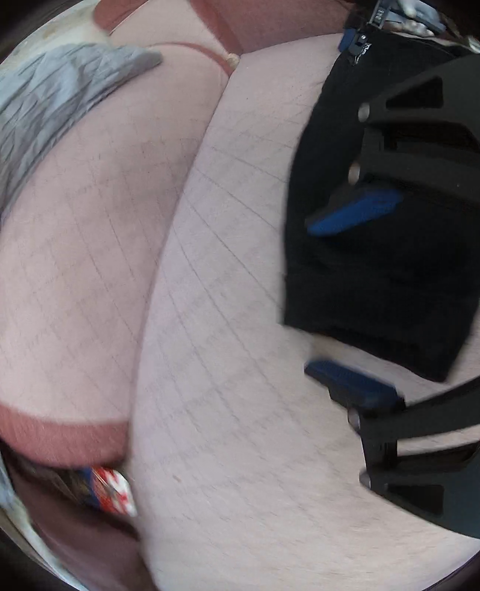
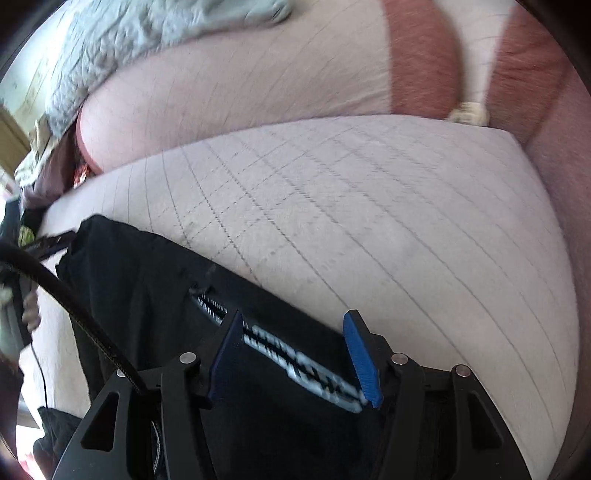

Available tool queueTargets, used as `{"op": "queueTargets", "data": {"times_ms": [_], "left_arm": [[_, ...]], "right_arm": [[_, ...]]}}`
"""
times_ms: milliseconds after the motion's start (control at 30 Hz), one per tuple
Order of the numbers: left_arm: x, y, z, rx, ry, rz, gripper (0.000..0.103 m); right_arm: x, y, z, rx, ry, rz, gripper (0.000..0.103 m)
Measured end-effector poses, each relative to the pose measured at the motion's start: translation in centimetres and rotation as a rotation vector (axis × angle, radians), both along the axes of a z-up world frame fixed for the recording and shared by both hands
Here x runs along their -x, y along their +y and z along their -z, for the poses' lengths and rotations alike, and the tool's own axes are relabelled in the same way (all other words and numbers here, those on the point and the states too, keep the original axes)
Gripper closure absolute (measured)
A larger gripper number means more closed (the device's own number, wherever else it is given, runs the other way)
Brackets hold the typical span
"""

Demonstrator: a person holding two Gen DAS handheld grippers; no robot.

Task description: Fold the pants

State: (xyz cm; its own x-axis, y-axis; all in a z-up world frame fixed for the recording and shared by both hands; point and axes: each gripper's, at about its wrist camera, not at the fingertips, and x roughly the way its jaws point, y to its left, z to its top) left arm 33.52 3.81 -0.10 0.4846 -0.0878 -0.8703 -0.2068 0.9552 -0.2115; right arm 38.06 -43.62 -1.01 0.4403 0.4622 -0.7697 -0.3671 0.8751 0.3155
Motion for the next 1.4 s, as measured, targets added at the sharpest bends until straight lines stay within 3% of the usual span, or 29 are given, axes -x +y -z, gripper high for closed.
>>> {"op": "queueTargets", "data": {"times_ms": [67, 133, 167, 200, 233, 267, 333, 533, 733, 900, 1067, 1233, 1333, 1400], "left_arm": [[-0.9, -0.9, 0.3, -0.009, 0.013, 0.031, 0.014], [-1.3, -2.3, 0.2, -0.026, 0.019, 0.093, 0.03], [-1.2, -3.1, 0.0, -0.064, 0.023, 0.114, 0.07], [-1.0, -4.0, -0.1, -0.093, 0.031, 0.152, 0.091], [-0.7, -4.3, -0.3, -0.058, 0.035, 0.178, 0.091], [-0.4, -4.4, -0.5, -0.046, 0.03, 0.184, 0.091], [0.5, -5.0, -1.8, -0.1, 0.004, 0.192, 0.092], [5.4, -4.8, -7.9, -0.103, -0.112, 0.149, 0.092], [14.1, -4.6, -13.1, -0.084, -0.213, 0.116, 0.091], [23.8, -5.9, -15.7, -0.074, -0.284, 0.105, 0.091], [33.0, -8.1, -14.8, -0.096, -0.299, 0.085, 0.091], [40.2, -10.1, -11.2, -0.099, -0.243, 0.057, 0.087], [43.0, -11.0, -8.8, -0.13, -0.168, 0.039, 0.079], [44.8, -10.9, -7.9, -0.098, -0.135, 0.022, 0.067]], "right_arm": [[-0.5, 0.9, 0.1, 0.025, -0.03, -0.03, 0.03], [-0.7, 1.5, 0.1, 0.049, -0.038, -0.047, 0.029], [-0.4, 1.7, 0.0, 0.054, -0.042, -0.055, 0.037], [-0.2, 1.8, 0.0, 0.047, -0.042, -0.068, 0.047], [0.0, 1.9, -0.1, 0.035, -0.036, -0.082, 0.074], [0.4, 1.9, -0.1, 0.026, -0.03, -0.09, 0.084], [1.1, 1.7, -0.3, 0.029, -0.035, -0.088, 0.096], [4.6, 0.5, -3.3, -0.022, -0.08, -0.04, 0.098], [11.5, -0.5, -6.1, -0.032, -0.138, -0.042, 0.099], [18.9, -1.2, -6.4, -0.019, -0.159, -0.066, 0.1], [26.3, -1.8, -4.5, 0.0, -0.149, -0.082, 0.1], [31.7, -1.9, -1.2, 0.036, -0.101, -0.103, 0.1], [33.8, -1.9, 0.7, 0.07, -0.069, -0.116, 0.1], [34.9, -1.7, 2.1, 0.103, -0.048, -0.128, 0.099]]}}
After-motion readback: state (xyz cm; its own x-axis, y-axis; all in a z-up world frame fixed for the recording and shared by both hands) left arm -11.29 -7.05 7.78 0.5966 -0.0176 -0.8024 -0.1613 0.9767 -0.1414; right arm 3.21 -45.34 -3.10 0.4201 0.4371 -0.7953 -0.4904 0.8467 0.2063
